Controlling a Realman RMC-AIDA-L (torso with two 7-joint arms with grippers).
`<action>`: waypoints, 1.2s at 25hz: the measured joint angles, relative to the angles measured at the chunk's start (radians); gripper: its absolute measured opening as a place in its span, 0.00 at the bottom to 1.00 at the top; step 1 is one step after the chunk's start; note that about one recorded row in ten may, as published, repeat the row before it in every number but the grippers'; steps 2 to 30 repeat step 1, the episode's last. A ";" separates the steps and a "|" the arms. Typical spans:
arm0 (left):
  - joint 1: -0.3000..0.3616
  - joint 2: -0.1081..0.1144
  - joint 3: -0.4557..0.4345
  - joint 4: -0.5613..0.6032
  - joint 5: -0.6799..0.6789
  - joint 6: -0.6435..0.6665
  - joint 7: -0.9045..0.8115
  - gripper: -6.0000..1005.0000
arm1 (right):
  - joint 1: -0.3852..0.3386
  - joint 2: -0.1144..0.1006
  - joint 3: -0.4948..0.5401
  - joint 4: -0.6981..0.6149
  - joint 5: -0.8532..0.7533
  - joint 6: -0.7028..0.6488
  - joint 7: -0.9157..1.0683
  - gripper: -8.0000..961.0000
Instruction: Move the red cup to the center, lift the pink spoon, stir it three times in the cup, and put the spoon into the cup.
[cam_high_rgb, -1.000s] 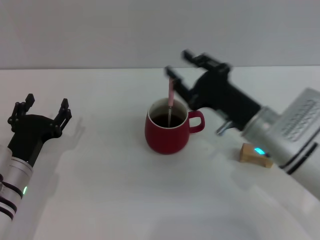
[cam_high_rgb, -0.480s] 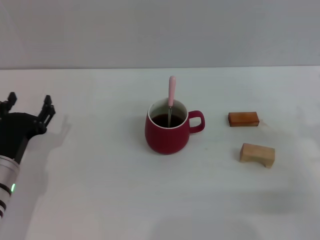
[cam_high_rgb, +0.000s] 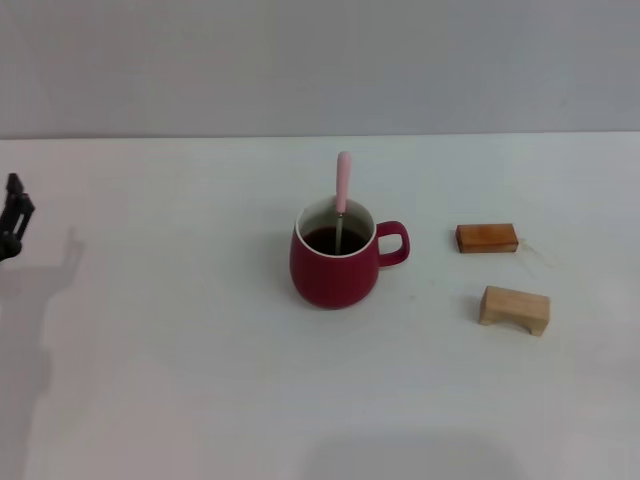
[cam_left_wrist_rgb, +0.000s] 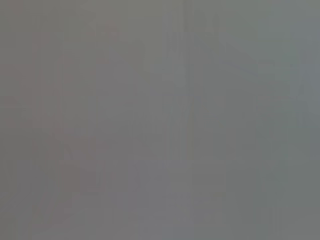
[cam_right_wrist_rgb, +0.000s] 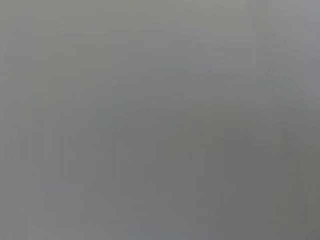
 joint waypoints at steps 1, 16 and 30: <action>0.000 0.000 0.000 0.000 0.000 0.000 0.000 0.83 | 0.001 0.001 0.000 -0.013 0.003 -0.009 0.009 0.74; 0.000 0.000 0.000 0.000 0.000 0.000 0.000 0.83 | 0.001 0.001 0.000 -0.013 0.003 -0.009 0.009 0.74; 0.000 0.000 0.000 0.000 0.000 0.000 0.000 0.83 | 0.001 0.001 0.000 -0.013 0.003 -0.009 0.009 0.74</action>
